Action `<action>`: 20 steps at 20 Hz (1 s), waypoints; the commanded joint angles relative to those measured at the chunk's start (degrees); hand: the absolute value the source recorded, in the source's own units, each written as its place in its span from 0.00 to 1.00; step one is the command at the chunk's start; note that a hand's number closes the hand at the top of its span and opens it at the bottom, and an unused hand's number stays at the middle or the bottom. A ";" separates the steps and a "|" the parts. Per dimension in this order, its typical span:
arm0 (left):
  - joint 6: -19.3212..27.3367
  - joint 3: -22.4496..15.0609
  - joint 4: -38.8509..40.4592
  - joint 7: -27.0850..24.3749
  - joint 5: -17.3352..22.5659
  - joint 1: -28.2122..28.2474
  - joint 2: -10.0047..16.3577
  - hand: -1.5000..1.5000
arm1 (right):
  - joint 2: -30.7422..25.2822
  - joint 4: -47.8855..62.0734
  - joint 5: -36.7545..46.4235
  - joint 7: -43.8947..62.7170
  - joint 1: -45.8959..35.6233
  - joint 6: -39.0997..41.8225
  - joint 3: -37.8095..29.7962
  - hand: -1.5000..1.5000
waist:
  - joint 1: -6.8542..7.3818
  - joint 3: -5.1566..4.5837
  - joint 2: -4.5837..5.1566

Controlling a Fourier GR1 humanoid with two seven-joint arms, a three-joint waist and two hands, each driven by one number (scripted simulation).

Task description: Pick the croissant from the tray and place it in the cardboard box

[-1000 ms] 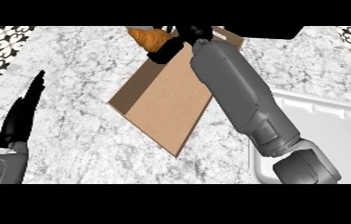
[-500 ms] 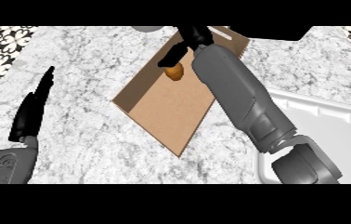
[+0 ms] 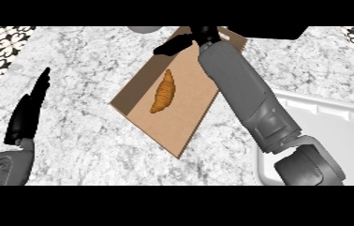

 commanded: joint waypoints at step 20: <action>-2.15 3.58 -1.92 1.46 1.11 1.82 2.43 0.50 | -29.33 4.56 -7.38 -15.25 10.13 25.98 -11.99 0.00 | -2.54 0.05 -0.53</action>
